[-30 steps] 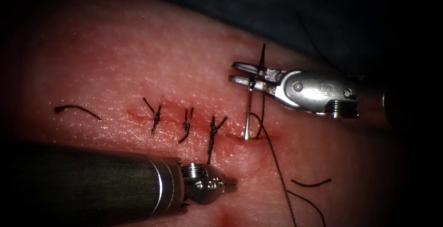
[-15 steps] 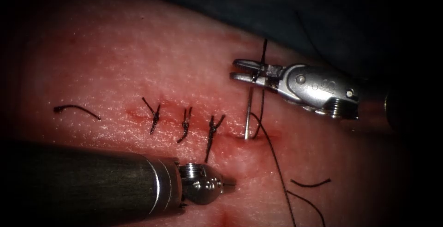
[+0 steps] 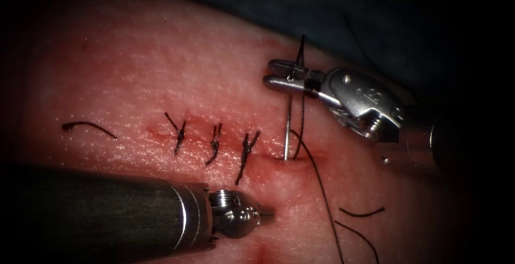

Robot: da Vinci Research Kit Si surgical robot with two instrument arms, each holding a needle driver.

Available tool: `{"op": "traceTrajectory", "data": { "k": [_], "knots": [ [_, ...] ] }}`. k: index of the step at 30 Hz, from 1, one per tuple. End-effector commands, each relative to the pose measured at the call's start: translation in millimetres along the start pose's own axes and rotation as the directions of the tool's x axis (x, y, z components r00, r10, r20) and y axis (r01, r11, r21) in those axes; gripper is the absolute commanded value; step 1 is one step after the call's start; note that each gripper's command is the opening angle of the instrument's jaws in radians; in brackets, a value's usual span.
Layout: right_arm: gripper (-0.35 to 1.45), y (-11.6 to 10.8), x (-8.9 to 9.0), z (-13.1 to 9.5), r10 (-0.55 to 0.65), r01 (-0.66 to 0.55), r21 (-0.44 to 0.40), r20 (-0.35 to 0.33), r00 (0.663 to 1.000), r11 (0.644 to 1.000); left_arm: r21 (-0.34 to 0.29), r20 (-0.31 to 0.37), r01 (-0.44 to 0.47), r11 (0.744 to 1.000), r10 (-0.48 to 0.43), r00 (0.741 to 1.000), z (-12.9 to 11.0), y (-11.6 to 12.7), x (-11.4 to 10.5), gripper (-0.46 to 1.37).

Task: Wound Closure
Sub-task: Throw the needle through the target on the bottom of the cut with the right gripper

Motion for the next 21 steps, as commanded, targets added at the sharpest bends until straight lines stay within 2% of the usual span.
{"op": "traceTrajectory", "data": {
  "k": [1, 5, 8, 12, 14, 15, 17, 18, 21],
  "knots": [
    [-0.35, -0.1, 0.1, 0.2, 0.017, -0.017, -0.001, 0.001, 1.0, 1.0, -0.004, 0.0, 0.0, 1.0, 0.0, 1.0, 0.0, 0.0, 0.0, -0.35],
    [-0.35, -0.2, -0.4, 0.3, 0.108, -0.107, -0.011, 0.017, 0.994, 0.994, -0.005, 0.0, 0.0, 1.0, 0.0, 1.0, -0.1, -0.1, 0.0, -0.35],
    [-0.35, -0.4, -1.3, 0.7, 0.275, -0.274, -0.013, 0.011, 0.961, 0.962, -0.007, 0.0, -0.001, 1.0, 0.001, 1.0, -0.3, -0.2, 0.0, -0.35],
    [-0.35, -0.5, -2.1, 1.2, 0.342, -0.342, -0.007, 0.012, 0.94, 0.94, -0.008, 0.0, -0.001, 1.0, 0.001, 1.0, -0.4, -0.2, -0.1, -0.35],
    [-0.35, -0.6, -2.3, 1.4, 0.39, -0.39, -0.004, 0.013, 0.921, 0.921, -0.009, 0.0, -0.002, 1.0, 0.002, 1.0, -0.5, -0.2, -0.1, -0.35],
    [-0.35, -0.7, -2.5, 1.5, 0.443, -0.443, -0.009, 0.013, 0.896, 0.896, -0.009, 0.0, -0.002, 1.0, 0.002, 1.0, -0.6, -0.2, -0.1, -0.35],
    [-0.35, -0.8, -2.7, 1.5, 0.484, -0.484, -0.001, 0.008, 0.875, 0.875, -0.01, -0.001, -0.002, 1.0, 0.002, 1.0, -0.6, -0.3, -0.2, -0.35],
    [-0.35, -0.9, -2.9, 1.6, 0.533, -0.533, 0.006, 0.008, 0.846, 0.846, -0.01, -0.001, -0.003, 1.0, 0.003, 1.0, -0.6, -0.3, -0.2, -0.35],
    [-0.35, -1.1, -3.2, 1.7, 0.566, -0.567, 0.024, 0.021, 0.824, 0.823, -0.01, -0.001, -0.003, 1.0, 0.003, 1.0, -0.6, -0.3, -0.2, -0.35]
  ]
}}
